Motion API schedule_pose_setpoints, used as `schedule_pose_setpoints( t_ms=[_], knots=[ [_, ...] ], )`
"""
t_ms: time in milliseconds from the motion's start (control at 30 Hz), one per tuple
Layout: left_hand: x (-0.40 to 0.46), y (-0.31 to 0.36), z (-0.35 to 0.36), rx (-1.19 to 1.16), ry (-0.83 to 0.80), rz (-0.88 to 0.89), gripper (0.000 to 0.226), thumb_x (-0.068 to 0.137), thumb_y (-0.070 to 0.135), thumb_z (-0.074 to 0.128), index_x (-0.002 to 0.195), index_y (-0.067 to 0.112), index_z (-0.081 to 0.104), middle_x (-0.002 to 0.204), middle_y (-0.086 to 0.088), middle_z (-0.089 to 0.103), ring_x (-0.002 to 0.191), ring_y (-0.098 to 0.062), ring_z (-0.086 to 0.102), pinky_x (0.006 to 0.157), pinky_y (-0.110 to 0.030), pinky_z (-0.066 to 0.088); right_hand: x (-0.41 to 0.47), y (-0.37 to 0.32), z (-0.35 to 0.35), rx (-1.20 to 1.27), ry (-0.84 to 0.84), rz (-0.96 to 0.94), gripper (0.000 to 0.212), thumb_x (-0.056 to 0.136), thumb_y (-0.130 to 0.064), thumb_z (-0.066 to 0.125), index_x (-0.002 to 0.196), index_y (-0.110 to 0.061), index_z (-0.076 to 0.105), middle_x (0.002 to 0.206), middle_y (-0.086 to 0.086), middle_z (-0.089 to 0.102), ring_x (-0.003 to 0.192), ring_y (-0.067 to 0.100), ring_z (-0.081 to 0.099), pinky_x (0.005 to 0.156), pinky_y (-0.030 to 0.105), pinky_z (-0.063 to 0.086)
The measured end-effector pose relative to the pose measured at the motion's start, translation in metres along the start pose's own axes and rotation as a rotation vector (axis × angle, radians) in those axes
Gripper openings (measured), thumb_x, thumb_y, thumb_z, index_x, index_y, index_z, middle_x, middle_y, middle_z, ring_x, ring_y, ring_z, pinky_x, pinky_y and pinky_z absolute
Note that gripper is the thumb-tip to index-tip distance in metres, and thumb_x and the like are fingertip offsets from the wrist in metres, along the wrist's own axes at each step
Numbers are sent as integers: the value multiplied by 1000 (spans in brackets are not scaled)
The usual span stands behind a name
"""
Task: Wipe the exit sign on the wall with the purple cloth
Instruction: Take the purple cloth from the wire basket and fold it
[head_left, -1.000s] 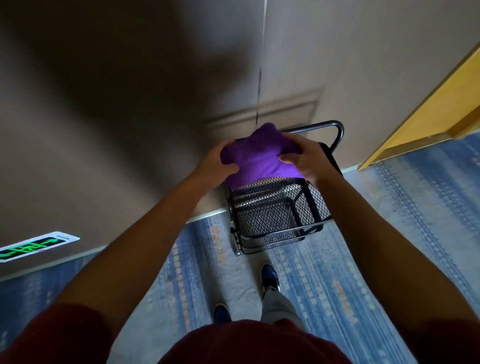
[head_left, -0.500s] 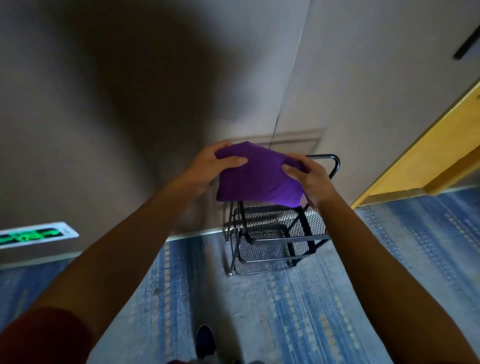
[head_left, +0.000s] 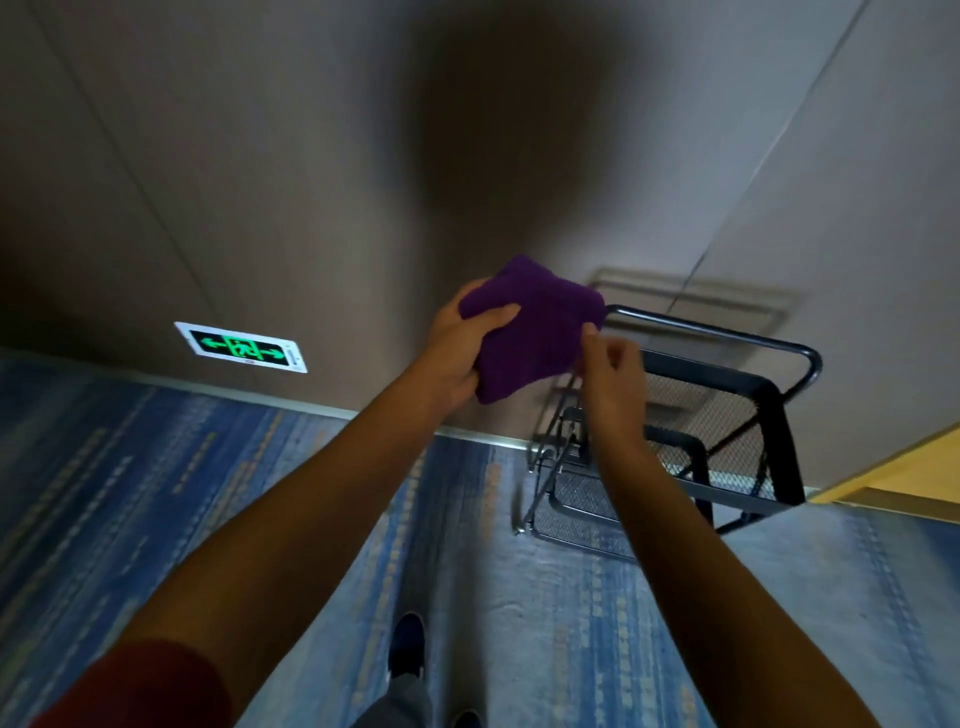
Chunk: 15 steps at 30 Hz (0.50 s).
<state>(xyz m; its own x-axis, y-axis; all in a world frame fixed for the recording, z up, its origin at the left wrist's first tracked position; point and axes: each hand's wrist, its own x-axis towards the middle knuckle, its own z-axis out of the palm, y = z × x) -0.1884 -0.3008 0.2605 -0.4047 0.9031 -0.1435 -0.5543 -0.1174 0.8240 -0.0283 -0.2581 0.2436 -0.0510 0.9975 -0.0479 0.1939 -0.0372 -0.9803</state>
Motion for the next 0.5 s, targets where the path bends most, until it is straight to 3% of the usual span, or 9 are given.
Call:
schedule_pose_setpoints(
  t_ms=[100, 200, 267, 333, 400, 500],
  knots=[
    [-27, 15, -26, -194, 14, -3, 42, 97, -4, 59, 138, 1, 56, 116, -20, 71, 97, -27, 73, 86, -39, 63, -29, -8, 46, 294, -396, 293, 56, 89, -71, 54, 121, -26, 63, 117, 5, 75, 105, 25, 73, 91, 53, 59],
    [-54, 31, -66, -285, 10, -29, 45, 99, 0, 53, 144, -3, 52, 123, -22, 70, 103, -29, 73, 94, -41, 61, -54, -26, 97, 638, -536, 376, 53, 92, -51, 66, 133, -17, 63, 126, 10, 73, 115, 26, 71, 97, 49, 57],
    [-69, 47, -106, -270, 23, -10, 45, 99, 0, 51, 144, -2, 53, 127, -22, 68, 110, -29, 69, 105, -42, 53, -69, -39, 132, 594, -486, 240, 44, 93, -23, 71, 135, -11, 60, 127, 13, 72, 116, 28, 69, 99, 43, 57],
    [-79, 69, -154, -244, 66, 24, 44, 98, 2, 53, 142, -4, 53, 131, -23, 65, 114, -29, 66, 109, -42, 49, -85, -50, 167, 419, -459, 104, 50, 88, -10, 76, 135, -11, 59, 127, 12, 71, 115, 28, 69, 99, 42, 57],
    [-86, 95, -206, -226, 142, 55, 42, 100, 4, 54, 141, -1, 51, 127, -23, 64, 111, -28, 65, 105, -38, 51, -100, -57, 207, 258, -494, 11, 62, 83, -10, 81, 139, -14, 54, 132, 10, 67, 117, 25, 68, 101, 44, 56],
    [-91, 135, -286, -160, 337, 113, 38, 97, -1, 62, 131, 14, 54, 105, -15, 71, 93, -22, 70, 86, -31, 60, -127, -63, 274, 173, -534, -46, 76, 80, -14, 85, 146, -18, 47, 143, 12, 59, 123, 24, 63, 103, 46, 54]
  ],
)
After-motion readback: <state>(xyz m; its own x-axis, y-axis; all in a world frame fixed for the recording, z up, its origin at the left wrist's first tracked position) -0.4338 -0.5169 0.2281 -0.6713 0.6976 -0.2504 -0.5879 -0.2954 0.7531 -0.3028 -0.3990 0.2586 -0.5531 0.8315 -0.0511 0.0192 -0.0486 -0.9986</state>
